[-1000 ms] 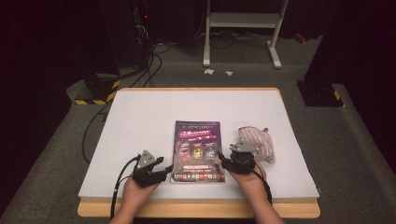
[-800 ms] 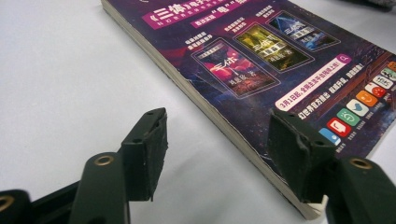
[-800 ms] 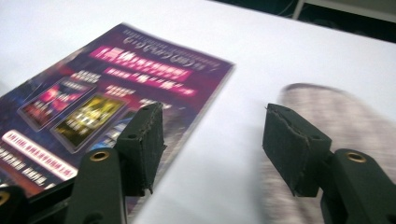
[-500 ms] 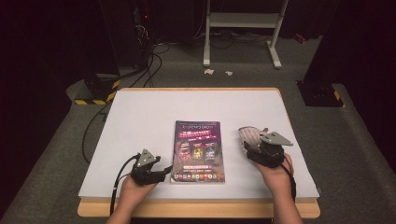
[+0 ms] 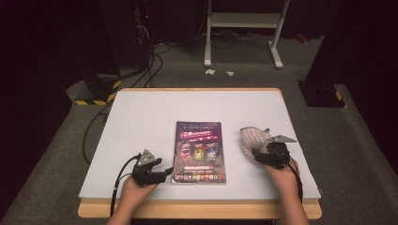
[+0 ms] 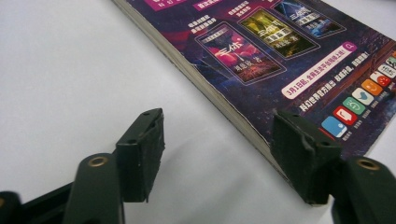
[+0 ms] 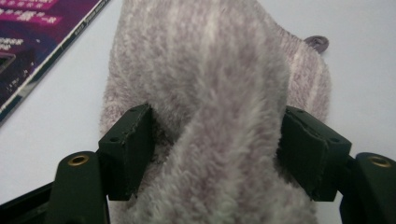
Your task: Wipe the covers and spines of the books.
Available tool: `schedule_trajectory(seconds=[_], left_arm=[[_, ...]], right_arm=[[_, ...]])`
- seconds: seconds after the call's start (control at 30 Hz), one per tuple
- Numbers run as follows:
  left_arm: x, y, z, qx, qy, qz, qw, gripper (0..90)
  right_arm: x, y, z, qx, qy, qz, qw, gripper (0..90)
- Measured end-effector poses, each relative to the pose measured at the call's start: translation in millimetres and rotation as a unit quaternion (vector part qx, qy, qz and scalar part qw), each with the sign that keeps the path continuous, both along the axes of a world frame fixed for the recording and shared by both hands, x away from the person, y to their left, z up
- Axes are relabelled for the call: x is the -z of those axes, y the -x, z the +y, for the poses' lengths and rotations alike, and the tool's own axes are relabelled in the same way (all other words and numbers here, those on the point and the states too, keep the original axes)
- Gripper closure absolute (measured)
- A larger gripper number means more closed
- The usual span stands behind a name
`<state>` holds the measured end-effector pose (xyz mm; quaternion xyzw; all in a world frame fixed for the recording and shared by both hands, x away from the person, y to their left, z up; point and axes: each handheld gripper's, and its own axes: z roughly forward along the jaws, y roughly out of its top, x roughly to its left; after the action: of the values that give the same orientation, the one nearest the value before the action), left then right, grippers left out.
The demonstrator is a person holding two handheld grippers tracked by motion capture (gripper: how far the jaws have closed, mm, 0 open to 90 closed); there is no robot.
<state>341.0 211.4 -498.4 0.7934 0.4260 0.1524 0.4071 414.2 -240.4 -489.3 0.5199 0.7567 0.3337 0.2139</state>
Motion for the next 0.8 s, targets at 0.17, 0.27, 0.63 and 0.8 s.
schedule_trajectory(seconds=[0.17,0.27,0.63,0.8], left_arm=[[-1.4,-0.5,3.4,-0.009,0.011,0.007,0.9999,37.6],[-1.4,-0.6,3.4,-0.006,0.013,0.007,0.9999,36.2],[-1.2,-1.5,6.0,-0.018,0.008,-0.003,0.9998,36.8],[-1.3,-2.6,6.7,-0.018,0.009,-0.006,0.9998,35.7]], right_arm=[[3.5,1.0,2.8,-0.004,0.002,-0.005,1.0000,41.1],[5.1,-0.2,1.4,-0.008,-0.005,-0.002,1.0000,48.7],[-0.8,7.2,3.1,-0.007,0.005,-0.026,0.9996,69.4],[-26.5,31.5,20.4,-0.043,-0.003,-0.060,0.9972,69.2]])
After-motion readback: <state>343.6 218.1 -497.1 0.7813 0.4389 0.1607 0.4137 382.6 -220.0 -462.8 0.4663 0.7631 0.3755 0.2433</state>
